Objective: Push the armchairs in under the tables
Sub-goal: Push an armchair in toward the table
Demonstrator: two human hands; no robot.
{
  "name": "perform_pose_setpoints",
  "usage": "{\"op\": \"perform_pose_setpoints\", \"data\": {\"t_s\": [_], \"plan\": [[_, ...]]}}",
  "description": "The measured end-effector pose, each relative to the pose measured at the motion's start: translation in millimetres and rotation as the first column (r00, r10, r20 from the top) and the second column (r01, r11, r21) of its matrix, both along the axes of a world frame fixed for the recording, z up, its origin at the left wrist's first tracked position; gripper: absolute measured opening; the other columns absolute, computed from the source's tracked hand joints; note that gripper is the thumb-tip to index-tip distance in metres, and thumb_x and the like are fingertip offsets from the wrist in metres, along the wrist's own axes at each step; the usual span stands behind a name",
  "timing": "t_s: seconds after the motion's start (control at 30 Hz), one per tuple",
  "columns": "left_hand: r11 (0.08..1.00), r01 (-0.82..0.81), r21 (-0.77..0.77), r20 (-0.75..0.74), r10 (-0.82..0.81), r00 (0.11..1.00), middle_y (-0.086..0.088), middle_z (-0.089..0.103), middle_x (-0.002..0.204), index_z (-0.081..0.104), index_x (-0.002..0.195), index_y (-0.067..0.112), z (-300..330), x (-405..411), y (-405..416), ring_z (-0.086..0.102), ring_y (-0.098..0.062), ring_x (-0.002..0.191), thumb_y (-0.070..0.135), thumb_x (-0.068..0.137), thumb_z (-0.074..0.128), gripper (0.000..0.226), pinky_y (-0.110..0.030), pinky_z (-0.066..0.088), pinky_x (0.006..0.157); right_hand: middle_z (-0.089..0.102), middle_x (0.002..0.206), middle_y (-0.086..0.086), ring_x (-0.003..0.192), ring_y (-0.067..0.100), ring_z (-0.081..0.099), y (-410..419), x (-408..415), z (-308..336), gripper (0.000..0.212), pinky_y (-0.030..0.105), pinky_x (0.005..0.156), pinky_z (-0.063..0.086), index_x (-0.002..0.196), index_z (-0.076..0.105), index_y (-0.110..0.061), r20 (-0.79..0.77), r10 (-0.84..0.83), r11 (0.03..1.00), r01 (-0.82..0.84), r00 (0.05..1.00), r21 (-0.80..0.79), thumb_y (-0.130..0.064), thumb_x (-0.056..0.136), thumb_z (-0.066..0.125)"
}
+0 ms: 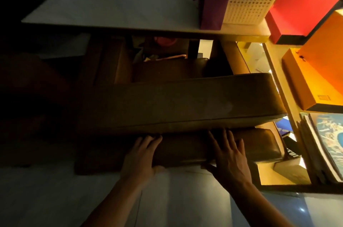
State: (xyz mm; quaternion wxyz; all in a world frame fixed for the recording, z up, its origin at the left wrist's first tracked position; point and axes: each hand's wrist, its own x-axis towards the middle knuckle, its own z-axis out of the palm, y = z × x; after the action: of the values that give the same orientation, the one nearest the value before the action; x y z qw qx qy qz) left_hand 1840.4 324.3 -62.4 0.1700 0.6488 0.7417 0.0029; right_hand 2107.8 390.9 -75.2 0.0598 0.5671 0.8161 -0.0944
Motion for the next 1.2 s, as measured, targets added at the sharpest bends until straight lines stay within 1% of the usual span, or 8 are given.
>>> {"op": "perform_pose_setpoints", "data": {"t_s": [0.17,0.43,0.67,0.83,0.9,1.0,1.13,1.2], "plan": [[0.999,-0.036,-0.01,0.005,0.036,0.999,0.017,0.023,0.146,0.018,0.15,0.044,1,6,0,0.02,-0.018,0.14,0.051,0.08,0.072,0.089,-0.037,0.042,0.104,0.004,0.167,0.011,0.153,0.036,0.002,-3,-4,10,0.106,0.057,0.122,0.013,0.158,-0.003,-0.033,-0.01,-0.012,1.0,0.012,1.0,-0.013,-0.076,0.08,0.054],[0.999,0.03,0.043,0.032,-0.031,0.999,0.018,0.025,0.146,0.02,0.15,0.044,-8,-4,-15,0.023,-0.017,0.134,0.05,0.08,0.072,0.087,-0.038,0.047,0.098,0.005,0.166,0.012,0.153,0.037,0.002,-27,-8,14,0.101,0.057,0.122,0.012,0.158,-0.002,-0.031,0.033,-0.022,1.0,0.023,0.999,-0.02,-0.072,0.084,0.054],[0.993,0.104,0.061,0.077,-0.109,0.991,0.021,0.023,0.146,0.017,0.151,0.044,-6,-12,-56,0.021,-0.014,0.135,0.048,0.082,0.071,0.088,-0.036,0.047,0.099,-0.001,0.166,0.017,0.153,0.038,-0.002,-90,-10,9,0.097,0.057,0.123,0.007,0.157,-0.012,-0.03,0.092,-0.107,0.992,0.113,0.99,-0.063,-0.077,0.088,0.037],[0.976,0.193,0.097,0.089,-0.202,0.975,0.022,0.019,0.15,0.011,0.153,0.043,-7,-23,-86,0.019,-0.012,0.138,0.054,0.081,0.069,0.093,-0.037,0.043,0.104,-0.013,0.165,0.019,0.152,0.038,-0.01,-126,-12,8,0.101,0.057,0.123,0.005,0.151,-0.026,-0.03,0.113,-0.146,0.98,0.16,0.983,-0.121,-0.08,0.086,0.034],[0.972,0.209,0.105,0.059,-0.216,0.975,0.02,0.026,0.151,0.019,0.152,0.041,-5,-27,-92,0.027,-0.015,0.139,0.056,0.076,0.073,0.094,-0.038,0.042,0.106,-0.017,0.164,0.02,0.151,0.039,-0.014,-131,-12,9,0.101,0.058,0.123,0.003,0.149,-0.028,-0.031,0.113,-0.158,0.975,0.173,0.981,-0.139,-0.079,0.087,0.035],[0.957,0.223,0.186,-0.018,-0.223,0.975,0.017,0.045,0.143,0.039,0.146,0.037,-3,-30,-95,0.046,-0.016,0.128,0.057,0.066,0.08,0.092,-0.041,0.043,0.103,-0.017,0.164,0.021,0.151,0.041,-0.014,-131,-16,11,0.101,0.06,0.123,0.005,0.153,-0.023,-0.032,0.104,-0.165,0.973,0.179,0.981,-0.143,-0.076,0.088,0.041],[0.973,0.19,0.131,0.024,-0.195,0.981,0.025,0.028,0.151,0.022,0.15,0.046,-6,-30,-90,0.028,-0.011,0.136,0.058,0.078,0.069,0.086,-0.038,0.044,0.096,-0.021,0.163,0.021,0.15,0.043,-0.017,-130,-15,11,0.102,0.062,0.122,0.003,0.152,-0.025,-0.033,0.102,-0.156,0.975,0.17,0.983,-0.145,-0.073,0.089,0.044],[0.975,0.187,0.121,0.035,-0.193,0.981,0.024,0.027,0.153,0.022,0.151,0.045,-6,-29,-89,0.026,-0.012,0.138,0.056,0.08,0.068,0.085,-0.04,0.042,0.099,-0.021,0.163,0.02,0.15,0.043,-0.017,-128,-16,9,0.103,0.062,0.122,0.004,0.152,-0.025,-0.033,0.094,-0.157,0.976,0.169,0.983,-0.137,-0.073,0.088,0.045]]}}
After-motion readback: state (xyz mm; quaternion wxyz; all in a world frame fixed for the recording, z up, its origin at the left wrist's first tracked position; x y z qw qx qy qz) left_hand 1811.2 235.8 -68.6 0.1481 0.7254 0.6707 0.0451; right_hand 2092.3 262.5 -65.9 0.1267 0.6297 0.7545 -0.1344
